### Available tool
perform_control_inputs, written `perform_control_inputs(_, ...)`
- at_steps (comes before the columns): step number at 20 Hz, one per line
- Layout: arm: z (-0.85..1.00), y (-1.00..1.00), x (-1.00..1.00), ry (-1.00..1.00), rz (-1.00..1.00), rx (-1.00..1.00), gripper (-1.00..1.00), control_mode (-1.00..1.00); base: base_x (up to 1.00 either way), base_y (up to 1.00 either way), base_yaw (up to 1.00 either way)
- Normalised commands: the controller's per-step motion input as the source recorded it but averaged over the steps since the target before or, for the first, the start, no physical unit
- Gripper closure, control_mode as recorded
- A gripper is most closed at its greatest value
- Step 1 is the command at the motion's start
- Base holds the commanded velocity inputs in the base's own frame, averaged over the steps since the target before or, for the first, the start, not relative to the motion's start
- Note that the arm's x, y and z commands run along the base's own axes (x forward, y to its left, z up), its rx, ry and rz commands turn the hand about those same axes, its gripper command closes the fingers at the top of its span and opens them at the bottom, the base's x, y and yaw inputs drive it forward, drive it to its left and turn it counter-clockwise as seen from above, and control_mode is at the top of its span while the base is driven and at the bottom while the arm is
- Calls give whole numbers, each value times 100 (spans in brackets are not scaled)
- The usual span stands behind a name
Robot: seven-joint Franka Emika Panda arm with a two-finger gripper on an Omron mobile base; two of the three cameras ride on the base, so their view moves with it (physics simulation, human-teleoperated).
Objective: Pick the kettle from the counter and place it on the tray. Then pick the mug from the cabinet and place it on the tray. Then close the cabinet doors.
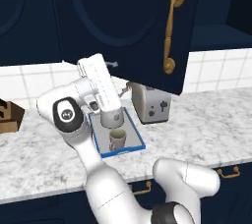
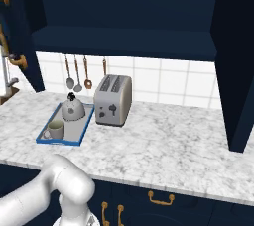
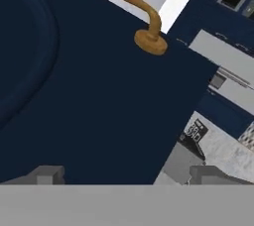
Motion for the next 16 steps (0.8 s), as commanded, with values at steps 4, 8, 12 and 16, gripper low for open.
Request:
perform_control_inputs(4,13,-88,16,-12,27,20,-100,-100,0,0,0)
perform_control_inputs(8,5,-87,29,-9,28,16,-100,-100,0,0,0)
perform_control_inputs(12,4,-83,51,-6,31,18,-100,-100,0,0,0)
perform_control_inputs(16,0,-79,60,-7,32,17,-100,-100,0,0,0)
